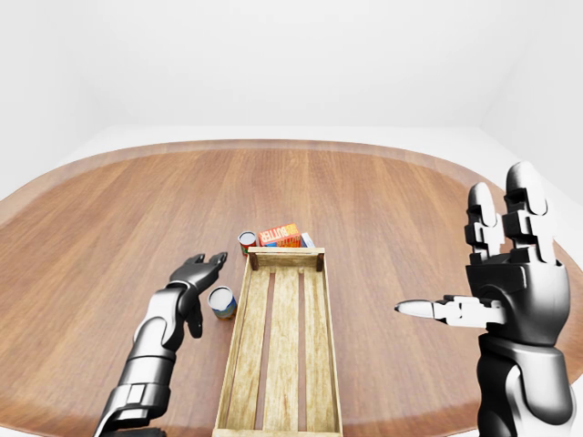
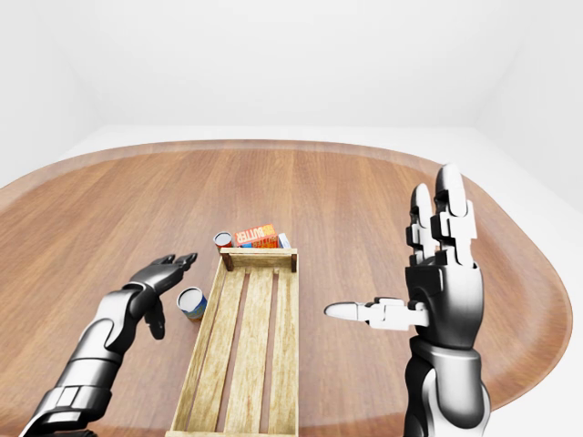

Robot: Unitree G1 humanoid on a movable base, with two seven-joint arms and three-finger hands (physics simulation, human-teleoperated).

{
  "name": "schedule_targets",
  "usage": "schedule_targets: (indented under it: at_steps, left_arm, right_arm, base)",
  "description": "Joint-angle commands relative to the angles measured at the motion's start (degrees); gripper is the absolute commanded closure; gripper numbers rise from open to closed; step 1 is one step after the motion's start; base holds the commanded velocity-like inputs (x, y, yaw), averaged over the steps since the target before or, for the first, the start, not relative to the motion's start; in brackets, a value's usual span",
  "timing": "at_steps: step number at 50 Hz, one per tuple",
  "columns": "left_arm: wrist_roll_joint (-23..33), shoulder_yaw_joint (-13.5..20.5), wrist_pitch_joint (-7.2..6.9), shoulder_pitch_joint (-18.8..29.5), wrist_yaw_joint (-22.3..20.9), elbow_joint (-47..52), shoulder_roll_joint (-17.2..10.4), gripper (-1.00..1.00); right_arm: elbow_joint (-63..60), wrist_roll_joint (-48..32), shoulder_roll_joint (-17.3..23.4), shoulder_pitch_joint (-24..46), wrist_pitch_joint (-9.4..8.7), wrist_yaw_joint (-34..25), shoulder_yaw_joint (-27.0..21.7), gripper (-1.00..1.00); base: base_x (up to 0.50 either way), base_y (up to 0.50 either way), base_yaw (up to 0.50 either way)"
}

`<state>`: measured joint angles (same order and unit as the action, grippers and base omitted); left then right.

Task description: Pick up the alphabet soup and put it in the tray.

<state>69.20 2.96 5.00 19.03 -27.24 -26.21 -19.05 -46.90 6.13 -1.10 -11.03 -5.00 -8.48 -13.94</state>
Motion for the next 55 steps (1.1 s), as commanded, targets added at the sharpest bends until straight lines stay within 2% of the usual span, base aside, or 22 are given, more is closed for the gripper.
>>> schedule_targets:
  at_steps: [1, 6, 27, 32, 39, 50, 55]
  left_arm:
    - [1.2, -0.8, 0.00, 1.5, 1.9, -3.0, 0.3, -1.00]
    - [0.1, -1.0, 0.00, 2.0, 1.5, -4.5, 0.6, -1.00]
    - [-0.6, -3.2, 0.00, 4.8, 5.9, -13.7, 1.3, -1.00]
    - [-1.4, -3.2, 0.00, 3.7, 3.9, -11.9, 1.4, -1.00]
    - [-1.6, -3.2, 0.00, 4.3, 5.0, -13.9, 1.0, -1.00]
    - [-2.8, -2.3, 0.00, 3.6, 2.0, -10.6, 0.4, -1.00]
    - [-2.8, -2.3, 0.00, 3.6, 1.9, -10.5, 0.4, -1.00]
  right_arm:
    - [-0.4, 0.2, 0.0, 0.1, 0.00, 0.0, -0.1, -1.00]
    - [-0.1, 0.2, 0.0, 0.2, 0.00, 0.0, -0.2, -1.00]
    - [-0.8, 0.3, -0.1, -0.1, 0.00, 0.0, -0.3, -1.00]
    - [-0.9, 0.1, -0.2, -0.3, 0.00, 0.0, 0.0, -1.00]
    - [-0.9, 0.2, -0.2, -0.2, 0.00, 0.0, 0.0, -1.00]
    - [-1.2, -3.1, 0.9, 0.5, 0.00, -0.1, 2.3, -1.00]
    - [-1.2, -3.3, 0.7, 0.6, 0.00, -0.3, 2.3, -1.00]
  base:
    - [0.00, 0.00, 0.00]
    - [0.00, 0.00, 0.00]
    - [0.00, 0.00, 0.00]
    - [0.00, 0.00, 0.00]
    - [0.00, 0.00, 0.00]
    - [0.00, 0.00, 0.00]
    - [0.00, 0.00, 0.00]
